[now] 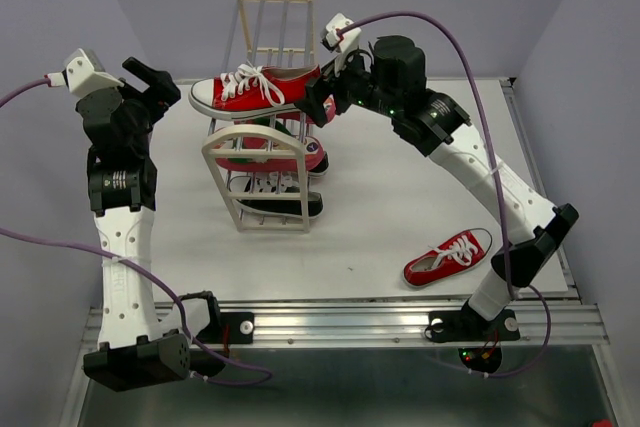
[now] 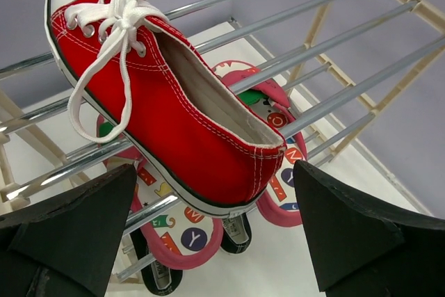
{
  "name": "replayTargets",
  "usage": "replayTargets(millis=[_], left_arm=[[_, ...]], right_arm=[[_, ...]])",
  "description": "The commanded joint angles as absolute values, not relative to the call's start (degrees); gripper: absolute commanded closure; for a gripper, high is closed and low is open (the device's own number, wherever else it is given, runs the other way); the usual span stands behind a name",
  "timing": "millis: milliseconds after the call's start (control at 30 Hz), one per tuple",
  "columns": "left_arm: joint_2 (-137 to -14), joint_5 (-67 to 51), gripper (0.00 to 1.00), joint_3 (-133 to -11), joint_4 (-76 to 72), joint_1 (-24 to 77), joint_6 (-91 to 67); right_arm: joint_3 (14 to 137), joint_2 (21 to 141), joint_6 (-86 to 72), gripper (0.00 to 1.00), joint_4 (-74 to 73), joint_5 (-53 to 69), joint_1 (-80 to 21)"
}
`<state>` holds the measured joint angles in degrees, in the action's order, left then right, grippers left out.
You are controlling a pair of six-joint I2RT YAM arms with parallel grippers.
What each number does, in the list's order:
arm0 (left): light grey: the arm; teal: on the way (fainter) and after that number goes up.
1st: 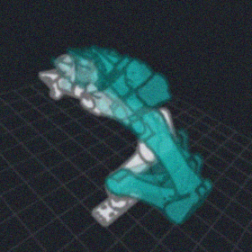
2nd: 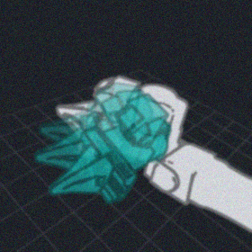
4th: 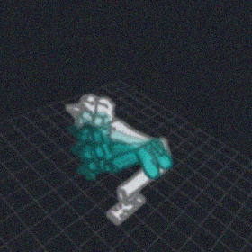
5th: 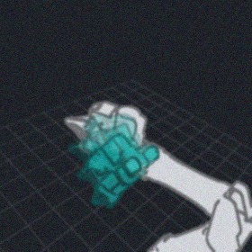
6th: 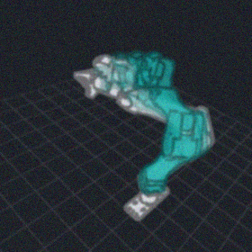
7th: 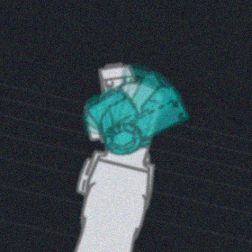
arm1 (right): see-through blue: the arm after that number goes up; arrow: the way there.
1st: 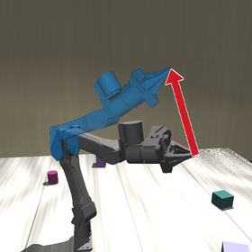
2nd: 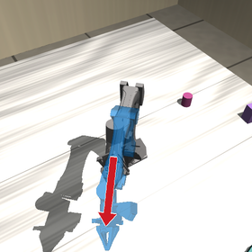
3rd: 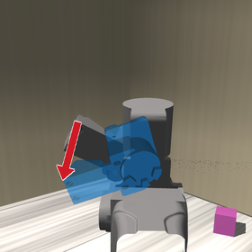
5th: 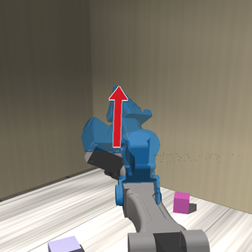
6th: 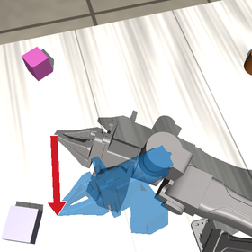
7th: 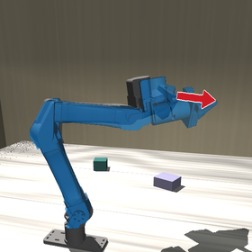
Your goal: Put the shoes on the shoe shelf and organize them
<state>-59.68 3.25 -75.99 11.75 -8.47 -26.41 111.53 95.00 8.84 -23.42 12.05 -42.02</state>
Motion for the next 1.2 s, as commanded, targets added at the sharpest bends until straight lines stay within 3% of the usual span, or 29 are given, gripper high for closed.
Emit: replayTargets(millis=[0,233,500,767,867,1000,1067,1167], left_arm=[[-58.62,3.08,0.01,-76.2,8.26,-8.61,-25.58],[-58.71,3.52,0.01,-75.85,8.26,-8.53,-25.23],[-59.59,3.34,0.01,-75.41,7.82,-8.61,-25.75],[-60.56,2.9,0.01,-75.85,8.09,-8.61,-26.02],[-60.64,3.08,0.01,-75.76,8.09,-8.61,-26.1],[-60.65,2.9,0.01,-75.76,8.09,-8.61,-26.28],[-60.65,2.9,0.01,-75.76,8.09,-8.61,-26.37],[-60.56,2.81,0.01,-75.76,8.17,-8.61,-26.37]], right_arm=[[114.6,96.94,8.79,0.0,-22.24,9.95,-41.23],[116.81,99.93,7.82,0.0,-21.89,12.47,-40.08],[116.11,97.04,7.83,0.03,-26.8,28.98,-40.08],[115.66,95.54,5.8,0.06,-27.42,33.4,-40.08],[116.19,95.45,4.92,0.17,-27.6,34.97,-40.08],[116.63,94.92,4.13,0.54,-27.69,35.77,-40.08],[116.46,94.83,4.13,0.57,-27.68,35.68,-40.08],[116.1,94.75,4.57,0.41,-27.77,33.67,-40.08]])
